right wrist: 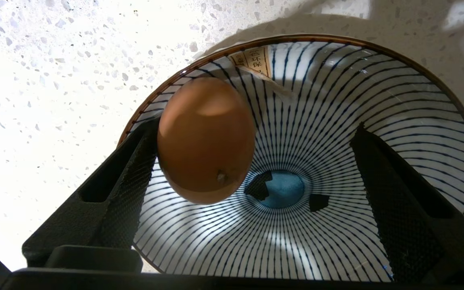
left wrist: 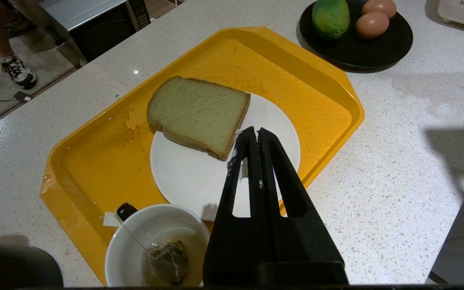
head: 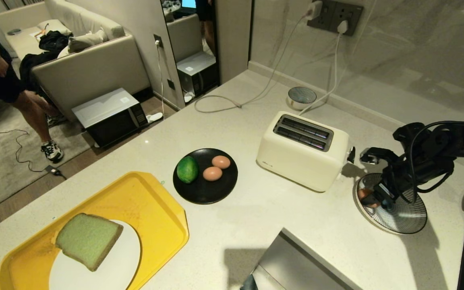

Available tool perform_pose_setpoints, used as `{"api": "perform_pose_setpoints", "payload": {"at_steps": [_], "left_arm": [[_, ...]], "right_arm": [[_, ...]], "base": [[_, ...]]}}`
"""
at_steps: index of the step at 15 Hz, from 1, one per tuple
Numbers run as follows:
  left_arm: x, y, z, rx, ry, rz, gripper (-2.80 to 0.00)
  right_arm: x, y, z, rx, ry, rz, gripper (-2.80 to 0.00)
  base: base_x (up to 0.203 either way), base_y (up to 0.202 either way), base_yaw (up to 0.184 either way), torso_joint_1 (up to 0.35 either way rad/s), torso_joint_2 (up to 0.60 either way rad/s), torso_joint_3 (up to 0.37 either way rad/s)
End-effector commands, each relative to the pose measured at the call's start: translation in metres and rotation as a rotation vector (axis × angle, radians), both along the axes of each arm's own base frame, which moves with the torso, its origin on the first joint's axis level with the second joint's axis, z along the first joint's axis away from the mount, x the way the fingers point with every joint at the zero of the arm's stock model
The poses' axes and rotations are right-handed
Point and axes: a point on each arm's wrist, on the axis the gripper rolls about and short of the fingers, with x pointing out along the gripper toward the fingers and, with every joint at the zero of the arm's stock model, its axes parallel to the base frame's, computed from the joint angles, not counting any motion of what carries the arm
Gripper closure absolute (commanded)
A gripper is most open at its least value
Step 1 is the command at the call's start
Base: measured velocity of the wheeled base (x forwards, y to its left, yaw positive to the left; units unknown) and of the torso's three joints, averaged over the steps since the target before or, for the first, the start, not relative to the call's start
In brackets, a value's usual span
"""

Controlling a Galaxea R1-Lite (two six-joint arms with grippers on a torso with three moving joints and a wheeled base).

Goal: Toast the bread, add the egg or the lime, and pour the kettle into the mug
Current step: Pick up the egg

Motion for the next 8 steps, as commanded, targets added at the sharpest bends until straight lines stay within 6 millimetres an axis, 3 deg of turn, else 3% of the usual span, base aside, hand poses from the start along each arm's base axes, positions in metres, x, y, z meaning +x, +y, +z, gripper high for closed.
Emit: {"api": "perform_pose_setpoints", "payload": {"at_steps": [1, 8], "left_arm": [[-0.0001, 0.0000, 0.0000, -0.001, -0.001, 0.001, 0.00], [-0.0001, 0.0000, 0.0000, -0.001, -0.001, 0.001, 0.00]], "right_arm": [[0.0002, 0.0028, -0.0006, -0.001, 0.004, 0.010, -2.80], [0.0034, 0.0022, -0.0057, -0.011, -0.017, 0.003, -2.80]], "base": [[0.000, 0.000, 0.000, 0.000, 0.00, 0.000], [0.000, 0.000, 0.000, 0.000, 0.00, 0.000]]}}
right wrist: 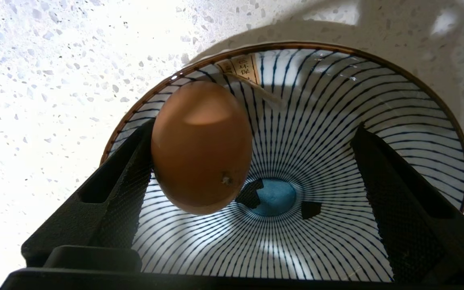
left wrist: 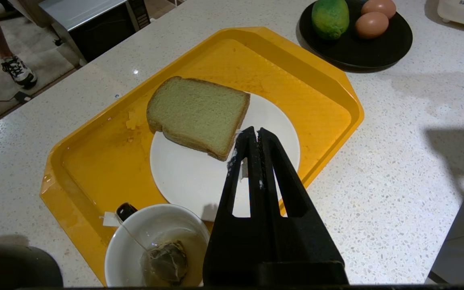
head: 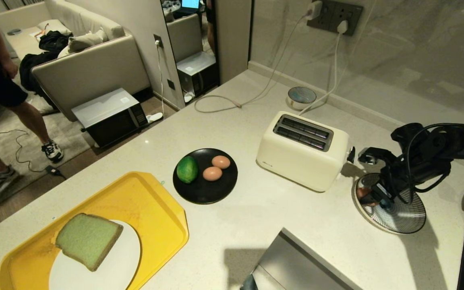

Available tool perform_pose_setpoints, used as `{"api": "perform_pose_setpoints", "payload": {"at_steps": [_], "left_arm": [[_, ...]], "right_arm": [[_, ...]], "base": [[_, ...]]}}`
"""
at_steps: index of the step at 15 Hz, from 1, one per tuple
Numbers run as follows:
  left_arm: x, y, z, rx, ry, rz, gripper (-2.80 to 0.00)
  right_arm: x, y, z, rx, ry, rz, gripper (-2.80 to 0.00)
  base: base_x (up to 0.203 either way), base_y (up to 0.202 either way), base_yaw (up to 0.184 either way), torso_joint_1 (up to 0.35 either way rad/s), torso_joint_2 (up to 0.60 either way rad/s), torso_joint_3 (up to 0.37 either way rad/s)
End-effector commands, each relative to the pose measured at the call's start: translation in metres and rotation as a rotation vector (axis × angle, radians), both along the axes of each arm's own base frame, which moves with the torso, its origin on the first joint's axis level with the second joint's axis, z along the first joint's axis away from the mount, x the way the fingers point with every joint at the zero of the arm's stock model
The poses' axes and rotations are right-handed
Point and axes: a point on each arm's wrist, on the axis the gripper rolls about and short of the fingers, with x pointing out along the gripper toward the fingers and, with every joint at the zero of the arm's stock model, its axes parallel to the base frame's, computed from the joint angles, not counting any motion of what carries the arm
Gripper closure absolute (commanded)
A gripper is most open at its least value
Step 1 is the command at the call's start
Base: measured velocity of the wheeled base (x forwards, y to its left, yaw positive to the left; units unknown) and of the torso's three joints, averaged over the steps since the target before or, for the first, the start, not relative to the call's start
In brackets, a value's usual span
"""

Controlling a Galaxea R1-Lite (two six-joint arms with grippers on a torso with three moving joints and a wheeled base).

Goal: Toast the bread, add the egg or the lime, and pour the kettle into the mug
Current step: Pick up the egg

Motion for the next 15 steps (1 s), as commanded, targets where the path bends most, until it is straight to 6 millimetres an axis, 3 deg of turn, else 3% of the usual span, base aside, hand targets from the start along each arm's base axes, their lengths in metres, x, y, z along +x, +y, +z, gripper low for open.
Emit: {"api": "perform_pose_setpoints", "payload": {"at_steps": [1, 15], "left_arm": [[-0.0001, 0.0000, 0.0000, 0.000, -0.001, 0.001, 0.00], [-0.0001, 0.0000, 0.0000, 0.000, -0.001, 0.001, 0.00]], "right_arm": [[0.0002, 0.0001, -0.0026, 0.000, 0.009, 0.005, -2.80], [-0.0052, 0.0047, 0.0048, 0.014, -0.004, 0.023, -2.80]], "base": [[0.000, 0.000, 0.000, 0.000, 0.00, 0.000], [0.000, 0.000, 0.000, 0.000, 0.00, 0.000]]}}
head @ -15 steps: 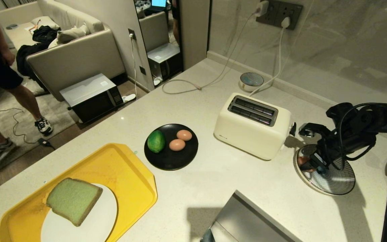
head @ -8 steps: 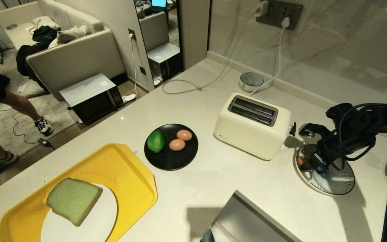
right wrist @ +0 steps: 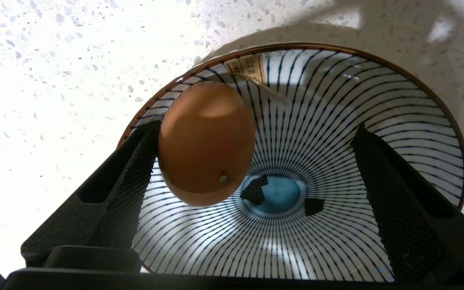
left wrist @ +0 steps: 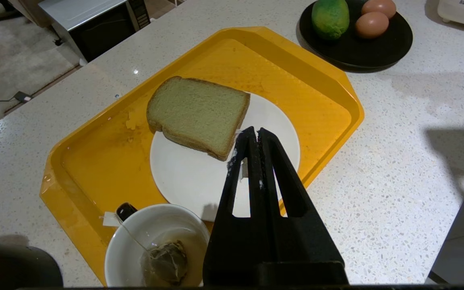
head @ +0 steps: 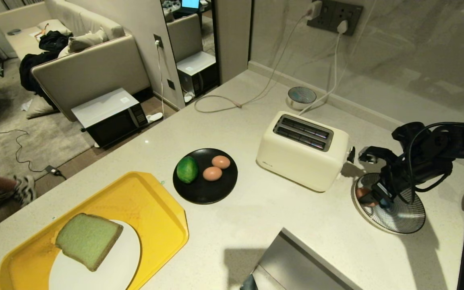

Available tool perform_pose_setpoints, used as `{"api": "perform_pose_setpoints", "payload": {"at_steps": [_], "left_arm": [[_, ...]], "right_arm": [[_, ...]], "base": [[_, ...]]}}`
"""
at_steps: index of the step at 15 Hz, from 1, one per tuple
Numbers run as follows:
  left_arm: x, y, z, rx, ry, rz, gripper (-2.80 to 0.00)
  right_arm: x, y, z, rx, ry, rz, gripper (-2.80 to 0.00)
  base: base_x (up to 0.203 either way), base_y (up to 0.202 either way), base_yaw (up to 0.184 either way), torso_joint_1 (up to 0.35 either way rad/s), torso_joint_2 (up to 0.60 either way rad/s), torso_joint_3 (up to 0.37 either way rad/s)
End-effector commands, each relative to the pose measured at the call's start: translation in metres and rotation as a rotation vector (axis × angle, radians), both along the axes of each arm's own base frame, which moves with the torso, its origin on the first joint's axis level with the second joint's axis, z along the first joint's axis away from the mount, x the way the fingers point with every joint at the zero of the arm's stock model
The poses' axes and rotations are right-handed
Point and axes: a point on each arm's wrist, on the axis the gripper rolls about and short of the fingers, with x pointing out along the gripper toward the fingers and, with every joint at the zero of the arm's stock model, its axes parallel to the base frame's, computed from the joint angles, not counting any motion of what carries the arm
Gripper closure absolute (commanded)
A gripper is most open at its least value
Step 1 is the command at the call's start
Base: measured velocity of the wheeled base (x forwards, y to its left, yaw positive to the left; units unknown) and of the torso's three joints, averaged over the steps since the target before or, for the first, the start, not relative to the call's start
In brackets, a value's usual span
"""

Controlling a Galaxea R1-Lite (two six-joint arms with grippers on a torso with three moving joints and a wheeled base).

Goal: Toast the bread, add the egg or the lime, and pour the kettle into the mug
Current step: Pick up the egg

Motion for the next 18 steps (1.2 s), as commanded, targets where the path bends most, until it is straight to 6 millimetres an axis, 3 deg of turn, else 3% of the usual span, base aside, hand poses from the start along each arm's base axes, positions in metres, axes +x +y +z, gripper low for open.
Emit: {"api": "perform_pose_setpoints", "payload": {"at_steps": [1, 10, 11, 18], "left_arm": [[-0.0001, 0.0000, 0.0001, 0.000, -0.001, 0.001, 0.00], [-0.0001, 0.0000, 0.0001, 0.000, -0.001, 0.001, 0.00], [-0.0001, 0.0000, 0.0001, 0.000, -0.001, 0.001, 0.00], [-0.0001, 0.0000, 0.0001, 0.000, -0.001, 0.001, 0.00]], "right_arm": [[-0.0017, 0.0036, 0.0002, 0.000, 0.005, 0.013, -2.80], [0.0017, 0.0063, -0.0051, -0.001, 0.013, 0.021, -2.80], [0.0017, 0.0064, -0.0059, -0.001, 0.015, 0.021, 0.00], [0.0029, 0.0065, -0.0067, 0.000, 0.015, 0.024, 0.00]], "base": [[0.000, 0.000, 0.000, 0.000, 0.00, 0.000], [0.000, 0.000, 0.000, 0.000, 0.00, 0.000], [0.000, 0.000, 0.000, 0.000, 0.00, 0.000], [0.000, 0.000, 0.000, 0.000, 0.00, 0.000]]}}
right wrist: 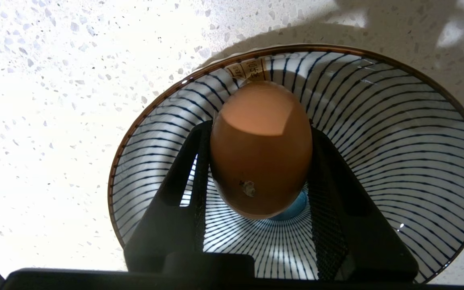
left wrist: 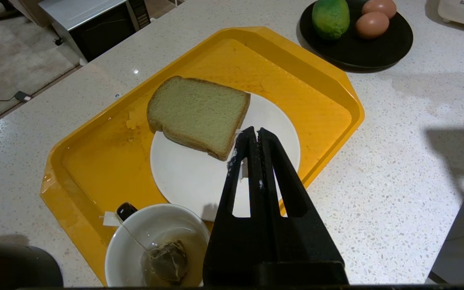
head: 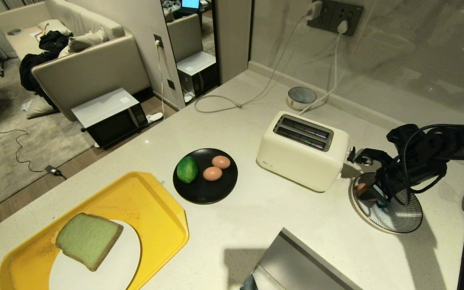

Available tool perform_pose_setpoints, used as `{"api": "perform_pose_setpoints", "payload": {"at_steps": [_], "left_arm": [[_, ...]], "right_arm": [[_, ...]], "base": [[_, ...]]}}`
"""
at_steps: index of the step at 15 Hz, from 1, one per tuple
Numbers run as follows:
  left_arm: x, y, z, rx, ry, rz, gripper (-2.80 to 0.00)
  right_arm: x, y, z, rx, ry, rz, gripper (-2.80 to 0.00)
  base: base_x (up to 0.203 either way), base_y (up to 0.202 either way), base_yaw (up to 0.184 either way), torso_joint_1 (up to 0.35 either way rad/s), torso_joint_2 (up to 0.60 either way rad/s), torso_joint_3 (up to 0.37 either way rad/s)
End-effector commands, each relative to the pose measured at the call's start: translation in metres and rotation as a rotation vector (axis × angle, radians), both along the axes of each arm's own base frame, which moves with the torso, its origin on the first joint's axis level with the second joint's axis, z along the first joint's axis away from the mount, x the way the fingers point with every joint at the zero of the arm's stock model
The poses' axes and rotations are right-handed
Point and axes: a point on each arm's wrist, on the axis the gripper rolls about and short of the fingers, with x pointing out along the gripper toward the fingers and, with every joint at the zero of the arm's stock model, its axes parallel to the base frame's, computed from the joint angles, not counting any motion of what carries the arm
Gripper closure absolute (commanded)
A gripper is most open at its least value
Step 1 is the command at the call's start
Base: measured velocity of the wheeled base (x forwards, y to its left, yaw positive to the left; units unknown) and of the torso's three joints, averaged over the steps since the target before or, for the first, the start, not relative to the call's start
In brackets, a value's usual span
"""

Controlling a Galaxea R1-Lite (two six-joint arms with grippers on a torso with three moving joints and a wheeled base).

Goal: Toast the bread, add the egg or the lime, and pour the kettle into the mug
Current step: Pick up the egg

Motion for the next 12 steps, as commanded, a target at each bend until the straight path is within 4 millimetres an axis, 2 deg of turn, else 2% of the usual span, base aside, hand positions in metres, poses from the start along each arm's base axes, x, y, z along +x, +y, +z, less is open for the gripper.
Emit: {"api": "perform_pose_setpoints", "payload": {"at_steps": [1, 6, 12], "left_arm": [[0.000, 0.000, 0.000, 0.001, -0.001, 0.001, 0.00], [0.000, 0.000, 0.000, 0.001, -0.001, 0.001, 0.00], [0.000, 0.000, 0.000, 0.001, -0.001, 0.001, 0.00]], "right_arm": [[0.000, 0.000, -0.001, 0.000, 0.003, 0.005, 0.00], [0.000, -0.001, 0.001, -0.003, -0.002, 0.008, 0.00], [-0.007, -0.001, 0.023, -0.009, -0.055, 0.001, 0.00]], "base": [[0.000, 0.000, 0.000, 0.000, 0.00, 0.000], [0.000, 0.000, 0.000, 0.000, 0.00, 0.000], [0.000, 0.000, 0.000, 0.000, 0.00, 0.000]]}}
